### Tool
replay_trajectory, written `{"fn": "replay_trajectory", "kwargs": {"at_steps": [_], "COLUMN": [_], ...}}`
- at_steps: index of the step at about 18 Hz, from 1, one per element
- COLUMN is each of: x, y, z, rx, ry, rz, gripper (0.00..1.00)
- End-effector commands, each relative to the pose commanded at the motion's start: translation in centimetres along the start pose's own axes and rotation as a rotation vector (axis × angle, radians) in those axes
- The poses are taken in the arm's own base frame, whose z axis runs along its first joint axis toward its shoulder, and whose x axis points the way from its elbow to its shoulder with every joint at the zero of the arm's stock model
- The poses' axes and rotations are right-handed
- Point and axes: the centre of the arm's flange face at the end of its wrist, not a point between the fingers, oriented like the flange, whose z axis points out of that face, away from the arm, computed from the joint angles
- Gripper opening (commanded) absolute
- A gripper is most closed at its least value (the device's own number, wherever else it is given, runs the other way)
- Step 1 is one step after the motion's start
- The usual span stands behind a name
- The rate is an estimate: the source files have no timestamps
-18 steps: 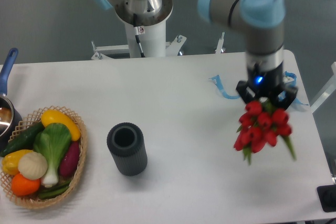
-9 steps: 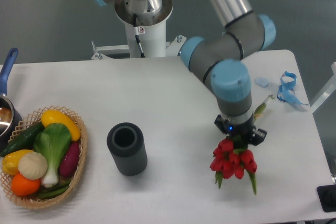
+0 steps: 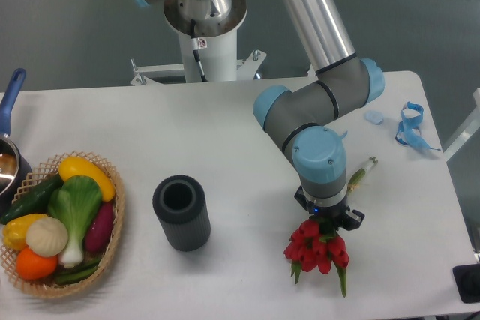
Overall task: Place the flowers on the table
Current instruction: 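Open the gripper to release the tulips onto the table and lift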
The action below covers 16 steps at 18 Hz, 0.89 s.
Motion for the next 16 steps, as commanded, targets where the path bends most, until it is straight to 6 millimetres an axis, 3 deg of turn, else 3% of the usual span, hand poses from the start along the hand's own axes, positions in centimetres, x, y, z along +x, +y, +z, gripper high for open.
{"fn": "replay_trajectory", "kwargs": {"at_steps": [1,3,6,11,16], "x": [-0.2,-0.5,-1.1,-5.0,-8.6], "y": [0.0,0.2,1.6,7.8,16.1], "z": [-0.4,-1.3,-6.4,-15.7,-20.7], "rx": [0.008,0.019,0.052,0.209,0.298], "ry": [-0.019,-0.041,-0.102,-0.161,-0.082], "rz": [-0.004,-0.010,-0.027,-0.125,-0.150], "gripper": [0.98,1.00,1.00,1.00,1.00]}}
